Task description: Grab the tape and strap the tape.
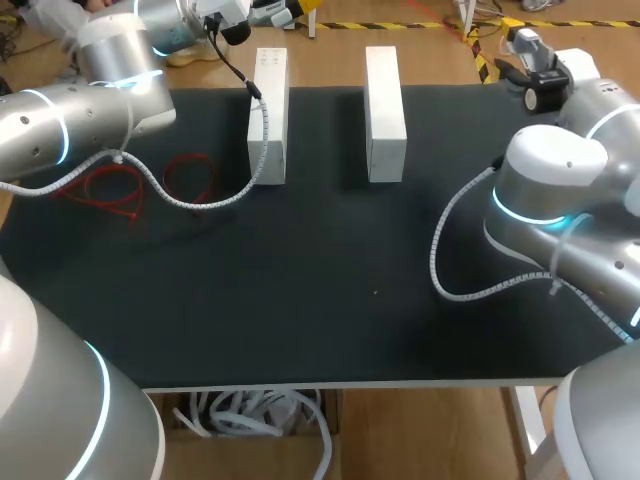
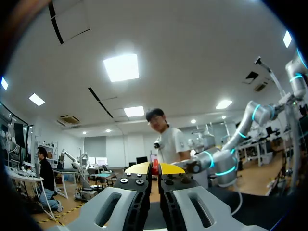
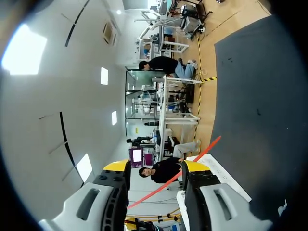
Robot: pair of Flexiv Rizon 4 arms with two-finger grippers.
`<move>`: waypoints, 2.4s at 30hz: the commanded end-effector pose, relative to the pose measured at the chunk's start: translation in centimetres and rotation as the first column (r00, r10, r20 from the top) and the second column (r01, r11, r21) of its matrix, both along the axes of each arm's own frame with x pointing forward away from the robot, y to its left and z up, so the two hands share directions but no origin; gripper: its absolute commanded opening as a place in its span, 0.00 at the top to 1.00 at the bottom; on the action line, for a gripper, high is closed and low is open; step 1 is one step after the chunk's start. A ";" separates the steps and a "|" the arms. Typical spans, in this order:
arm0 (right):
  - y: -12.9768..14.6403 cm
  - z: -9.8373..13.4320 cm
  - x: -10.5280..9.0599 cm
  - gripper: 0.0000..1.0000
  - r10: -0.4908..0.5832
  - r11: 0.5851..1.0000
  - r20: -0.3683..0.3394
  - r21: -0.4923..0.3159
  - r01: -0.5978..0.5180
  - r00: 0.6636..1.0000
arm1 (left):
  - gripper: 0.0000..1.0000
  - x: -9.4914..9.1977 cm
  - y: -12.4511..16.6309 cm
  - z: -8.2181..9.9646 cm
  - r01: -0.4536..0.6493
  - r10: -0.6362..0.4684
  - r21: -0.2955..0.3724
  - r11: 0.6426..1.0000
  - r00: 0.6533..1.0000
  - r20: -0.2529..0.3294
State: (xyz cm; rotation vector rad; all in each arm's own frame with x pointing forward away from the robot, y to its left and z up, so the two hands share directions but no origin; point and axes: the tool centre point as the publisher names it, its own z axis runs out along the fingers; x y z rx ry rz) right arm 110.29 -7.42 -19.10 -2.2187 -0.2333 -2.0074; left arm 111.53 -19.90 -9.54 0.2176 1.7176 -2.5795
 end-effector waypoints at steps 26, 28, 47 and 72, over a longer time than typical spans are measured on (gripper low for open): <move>0.7 -0.5 -0.8 0.51 0.027 0.999 -0.026 -0.021 -0.027 0.999 | 1.00 -0.2 0.0 0.1 -0.006 0.006 0.001 1.000 1.000 -0.001; 0.7 -0.6 -0.8 0.51 0.026 0.999 -0.025 -0.023 -0.027 0.999 | 1.00 -0.2 0.0 0.1 -0.006 0.006 0.001 1.000 1.000 -0.001; 0.1 -0.9 0.1 0.51 -0.013 0.999 -0.010 -0.032 0.013 1.000 | 1.00 -0.2 0.0 0.1 -0.006 0.006 0.001 1.000 1.000 -0.001; 0.3 -0.6 0.8 0.62 -0.013 0.999 0.006 -0.040 0.013 1.000 | 1.00 -0.2 0.0 0.1 -0.006 0.006 0.001 1.000 1.000 -0.001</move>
